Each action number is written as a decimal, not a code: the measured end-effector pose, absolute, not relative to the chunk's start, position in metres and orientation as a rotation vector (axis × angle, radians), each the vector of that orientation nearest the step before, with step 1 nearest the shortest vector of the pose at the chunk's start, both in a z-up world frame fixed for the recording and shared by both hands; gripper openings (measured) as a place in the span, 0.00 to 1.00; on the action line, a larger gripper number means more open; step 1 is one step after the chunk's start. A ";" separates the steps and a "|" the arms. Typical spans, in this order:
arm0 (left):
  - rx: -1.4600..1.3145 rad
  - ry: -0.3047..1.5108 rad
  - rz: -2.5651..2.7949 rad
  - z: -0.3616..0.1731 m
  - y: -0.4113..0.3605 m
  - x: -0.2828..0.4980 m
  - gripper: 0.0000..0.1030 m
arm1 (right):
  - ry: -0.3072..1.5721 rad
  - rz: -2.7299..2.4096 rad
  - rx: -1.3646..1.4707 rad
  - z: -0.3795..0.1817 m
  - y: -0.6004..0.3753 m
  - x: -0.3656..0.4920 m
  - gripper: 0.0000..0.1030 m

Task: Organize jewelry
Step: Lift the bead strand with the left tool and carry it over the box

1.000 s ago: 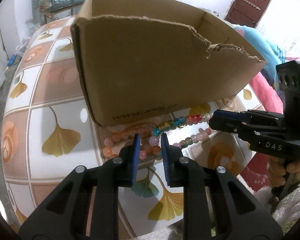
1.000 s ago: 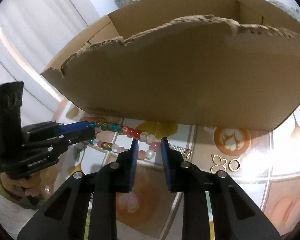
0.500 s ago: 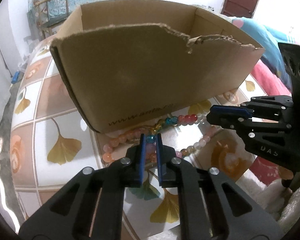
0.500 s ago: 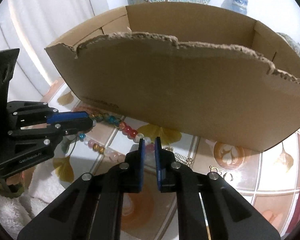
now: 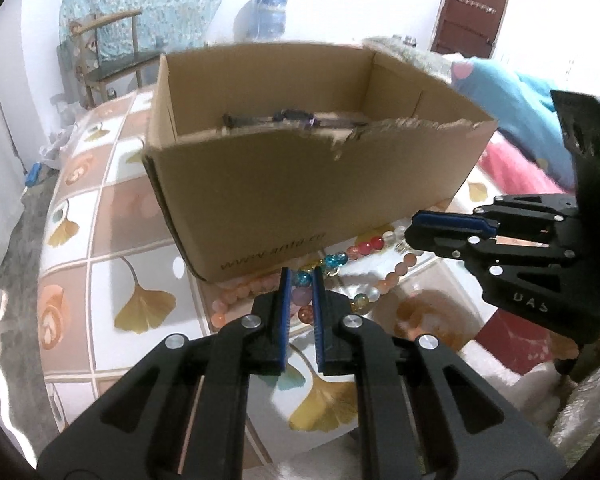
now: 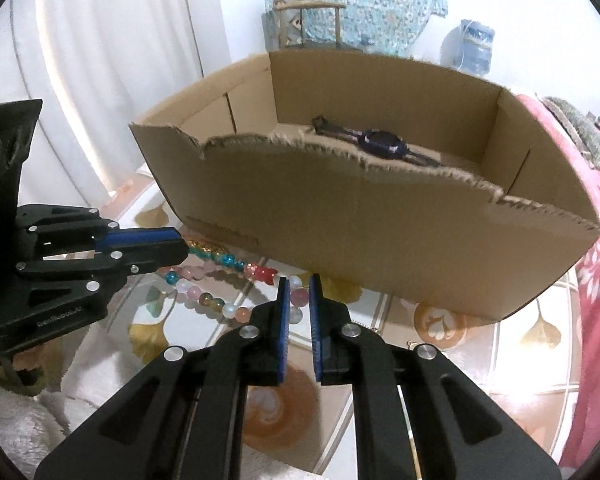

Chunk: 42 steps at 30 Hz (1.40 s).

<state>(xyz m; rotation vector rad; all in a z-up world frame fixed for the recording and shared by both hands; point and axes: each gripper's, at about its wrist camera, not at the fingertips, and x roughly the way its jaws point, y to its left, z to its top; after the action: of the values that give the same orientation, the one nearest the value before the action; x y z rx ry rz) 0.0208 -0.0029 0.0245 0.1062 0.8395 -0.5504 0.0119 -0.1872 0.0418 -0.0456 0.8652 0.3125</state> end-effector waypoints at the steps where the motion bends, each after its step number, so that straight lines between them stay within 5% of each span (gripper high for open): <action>1: 0.102 0.829 -0.553 0.027 -0.002 0.019 0.09 | 0.854 0.312 -0.047 0.045 -0.188 0.009 0.09; 21: 0.051 0.482 -0.646 0.157 0.017 0.024 0.09 | 0.572 0.477 -0.091 0.168 -0.195 0.018 0.09; 33: 0.251 0.805 -0.585 0.103 -0.019 0.163 0.09 | 1.020 0.596 -0.082 0.114 -0.173 0.183 0.09; 42: 0.429 0.907 -0.548 0.066 -0.039 0.177 0.09 | 1.284 0.570 -0.126 0.059 -0.157 0.230 0.09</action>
<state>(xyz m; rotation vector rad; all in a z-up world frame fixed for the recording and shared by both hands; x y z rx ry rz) 0.1767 -0.0394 0.0661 0.4291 0.9073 -0.5484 0.2305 -0.1573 0.0591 -0.1256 1.2844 0.5704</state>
